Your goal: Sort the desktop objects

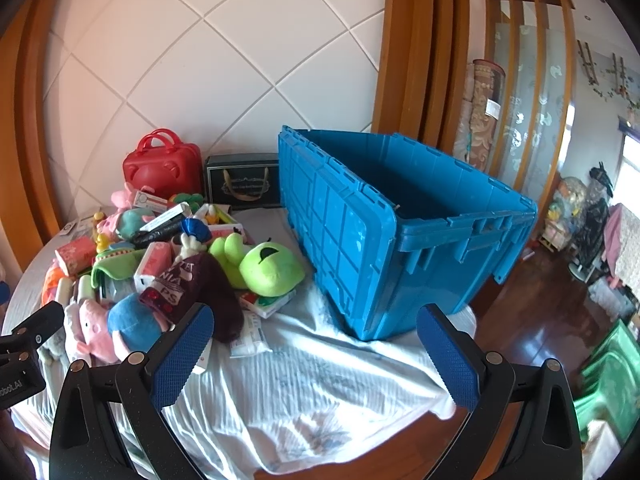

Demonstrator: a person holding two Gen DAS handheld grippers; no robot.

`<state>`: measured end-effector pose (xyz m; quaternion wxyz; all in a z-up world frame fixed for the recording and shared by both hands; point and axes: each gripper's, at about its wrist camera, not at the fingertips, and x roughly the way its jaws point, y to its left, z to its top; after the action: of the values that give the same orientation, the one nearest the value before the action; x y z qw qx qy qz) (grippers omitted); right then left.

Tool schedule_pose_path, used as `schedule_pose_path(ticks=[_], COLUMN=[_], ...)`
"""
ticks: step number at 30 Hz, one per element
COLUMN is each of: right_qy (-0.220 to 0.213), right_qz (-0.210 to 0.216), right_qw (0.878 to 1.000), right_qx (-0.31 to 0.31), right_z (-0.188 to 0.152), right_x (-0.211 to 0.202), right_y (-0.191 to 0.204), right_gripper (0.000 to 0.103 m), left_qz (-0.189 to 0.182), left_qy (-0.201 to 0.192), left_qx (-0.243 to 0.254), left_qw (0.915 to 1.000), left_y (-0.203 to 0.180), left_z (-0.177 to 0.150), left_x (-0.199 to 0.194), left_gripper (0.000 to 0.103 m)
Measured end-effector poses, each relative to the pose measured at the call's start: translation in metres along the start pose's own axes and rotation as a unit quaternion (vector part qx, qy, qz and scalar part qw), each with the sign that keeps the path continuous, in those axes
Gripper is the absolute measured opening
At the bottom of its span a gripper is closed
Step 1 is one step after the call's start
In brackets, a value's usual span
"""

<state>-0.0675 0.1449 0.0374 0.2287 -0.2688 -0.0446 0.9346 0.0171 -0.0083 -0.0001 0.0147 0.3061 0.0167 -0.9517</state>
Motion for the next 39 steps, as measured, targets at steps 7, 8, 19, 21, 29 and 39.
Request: schedule_pose_path(ticks=[7, 8, 19, 21, 29, 39], right_qy=[-0.001, -0.001, -0.002, -0.003, -0.001, -0.002], right_qz=[-0.002, -0.003, -0.003, -0.004, -0.005, -0.005], right_qw=[1.000, 1.000, 1.000, 1.000, 1.000, 1.000], right_qx=[0.001, 0.001, 0.003, 0.003, 0.003, 0.002], right_z=[0.0001, -0.0001, 0.0019, 0.0016, 0.0018, 0.0016], right_x=[-0.0016, -0.0018, -0.0007, -0.0006, 0.0013, 0.0052], right_y=[-0.0001, -0.0001, -0.0039, -0.0044, -0.0051, -0.0074], right_gripper=[0.103, 0.103, 0.103, 0.103, 0.103, 0.103], left_qz=[0.001, 0.001, 0.001, 0.000, 0.005, 0.005], left_qy=[0.001, 0.000, -0.004, -0.005, -0.007, -0.014], left_qx=[-0.002, -0.002, 0.000, -0.002, -0.003, -0.031], left_qw=[1.0000, 1.0000, 1.0000, 1.0000, 1.0000, 0.9994], left_y=[0.0008, 0.0012, -0.0022, -0.0024, -0.0047, -0.0011], left_z=[0.0013, 0.0003, 0.0008, 0.0011, 0.0010, 0.0006], left_x=[0.0002, -0.0003, -0.0024, -0.0026, -0.0022, -0.0015], left_gripper=[0.103, 0.103, 0.103, 0.103, 0.103, 0.103])
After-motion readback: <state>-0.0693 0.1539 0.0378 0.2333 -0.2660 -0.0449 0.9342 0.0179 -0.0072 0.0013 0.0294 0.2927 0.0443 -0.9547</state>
